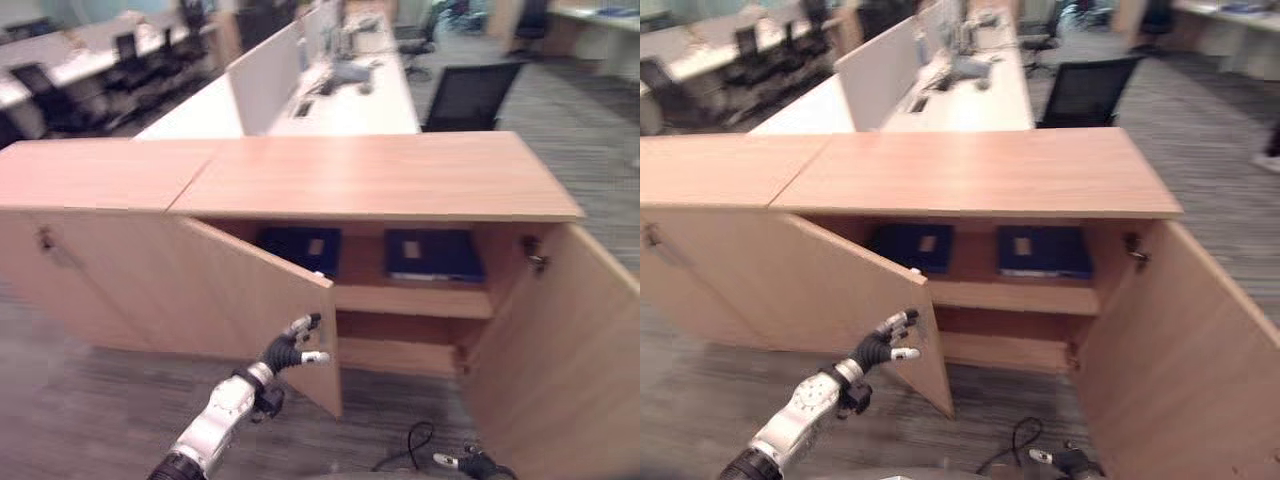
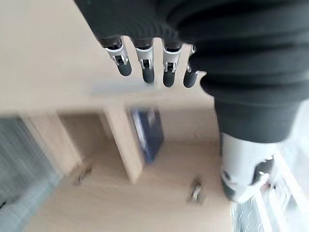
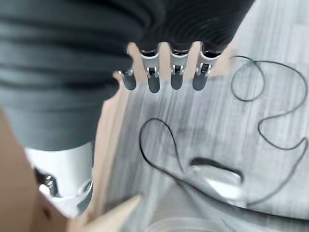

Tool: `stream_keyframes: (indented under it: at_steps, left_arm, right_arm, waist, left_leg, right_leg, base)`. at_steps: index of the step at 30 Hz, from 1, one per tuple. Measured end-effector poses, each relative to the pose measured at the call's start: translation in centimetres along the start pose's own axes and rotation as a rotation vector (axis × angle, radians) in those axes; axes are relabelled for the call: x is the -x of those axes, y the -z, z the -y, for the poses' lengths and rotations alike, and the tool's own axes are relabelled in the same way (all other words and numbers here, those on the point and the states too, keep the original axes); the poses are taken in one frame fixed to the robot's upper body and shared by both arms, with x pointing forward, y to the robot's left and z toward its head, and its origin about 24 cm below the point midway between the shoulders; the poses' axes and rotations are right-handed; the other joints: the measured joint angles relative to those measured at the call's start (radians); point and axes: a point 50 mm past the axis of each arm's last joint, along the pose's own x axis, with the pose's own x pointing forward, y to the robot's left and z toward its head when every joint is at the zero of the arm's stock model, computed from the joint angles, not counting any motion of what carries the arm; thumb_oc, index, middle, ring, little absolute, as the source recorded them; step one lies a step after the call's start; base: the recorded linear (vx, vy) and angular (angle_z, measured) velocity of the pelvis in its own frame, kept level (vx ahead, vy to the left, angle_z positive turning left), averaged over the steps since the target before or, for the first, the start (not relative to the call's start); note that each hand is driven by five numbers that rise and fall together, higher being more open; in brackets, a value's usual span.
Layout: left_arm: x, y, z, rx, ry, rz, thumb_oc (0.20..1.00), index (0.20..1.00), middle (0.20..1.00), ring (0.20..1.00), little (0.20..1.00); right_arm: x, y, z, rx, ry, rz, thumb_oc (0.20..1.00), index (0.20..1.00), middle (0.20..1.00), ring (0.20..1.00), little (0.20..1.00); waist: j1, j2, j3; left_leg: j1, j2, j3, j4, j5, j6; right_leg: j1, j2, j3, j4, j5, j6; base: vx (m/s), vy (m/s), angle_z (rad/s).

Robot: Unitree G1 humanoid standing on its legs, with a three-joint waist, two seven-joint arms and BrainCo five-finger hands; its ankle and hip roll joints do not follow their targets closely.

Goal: Put the empty folder in the office cabinet

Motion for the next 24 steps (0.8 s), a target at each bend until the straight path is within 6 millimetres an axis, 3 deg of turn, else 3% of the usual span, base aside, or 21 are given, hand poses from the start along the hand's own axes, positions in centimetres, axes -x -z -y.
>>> stream_keyframes:
  at_steps: [2,4,8,13,16,24]
  left_arm:
    - [-0.7,-0.5,-0.4,0.027,-0.047,0.023,1.000,1.000,1.000,1.000,1.000]
    - [-1.0,-0.8,-1.0,0.022,-0.083,0.029,1.000,1.000,1.000,1.000,1.000]
    - [-1.6,0.1,-4.3,-0.014,-0.234,-0.046,1.000,1.000,1.000,1.000,1.000]
    - [-1.9,0.2,-7.6,-0.088,-0.382,-0.118,1.000,1.000,1.000,1.000,1.000]
    - [-1.8,0.0,-8.6,-0.091,-0.428,-0.130,1.000,1.000,1.000,1.000,1.000]
    - [-0.2,-1.6,-14.5,-0.203,-0.578,-0.207,1.000,1.000,1.000,1.000,1.000]
  right_arm:
    - [0.2,1.5,-0.1,0.009,-0.004,-0.036,1.000,1.000,1.000,1.000,1.000]
    - [0.3,1.7,-0.3,0.012,-0.011,-0.040,1.000,1.000,1.000,1.000,1.000]
    - [0.1,-0.7,-0.8,0.001,-0.029,0.057,1.000,1.000,1.000,1.000,1.000]
    - [0.0,-1.6,-0.8,-0.004,-0.030,0.091,1.000,1.000,1.000,1.000,1.000]
    - [0.1,-1.1,-0.6,-0.008,-0.027,0.080,1.000,1.000,1.000,1.000,1.000]
    - [0.3,0.9,0.4,-0.038,-0.008,0.027,1.000,1.000,1.000,1.000,1.000]
  waist:
    - [-0.019,0.008,-0.005]
    - [-0.025,0.005,-0.009]
    - [-0.048,0.023,-0.011]
    - [-0.073,0.028,-0.002]
    - [-0.087,0.028,0.003]
    - [-0.125,0.024,0.009]
  left_leg:
    - [0.044,0.021,0.051,-0.055,0.021,-0.008]
    - [0.062,0.025,0.058,-0.088,0.031,-0.004]
    - [0.116,0.039,0.103,-0.140,0.057,-0.003]
    - [0.149,0.053,0.173,-0.168,0.058,-0.004]
    - [0.150,0.055,0.190,-0.172,0.058,-0.004]
    - [0.166,0.066,0.274,-0.190,0.058,-0.004]
  right_leg:
    - [0.030,0.008,0.005,-0.030,0.007,0.002]
    - [0.037,0.011,0.010,-0.046,0.007,0.003]
    - [0.070,0.025,0.029,-0.123,0.052,0.002]
    - [0.104,0.036,0.052,-0.194,0.078,0.034]
    - [0.101,0.039,0.059,-0.214,0.092,0.037]
    - [0.112,0.049,0.084,-0.293,0.145,0.046]
  base:
    - [0.09,0.045,-0.13]
    - [0.03,0.045,-0.13]
    - [0.00,0.026,-0.21]
    - [0.02,0.035,-0.29]
    - [0.02,0.036,-0.20]
    - [0.01,0.044,-0.29]
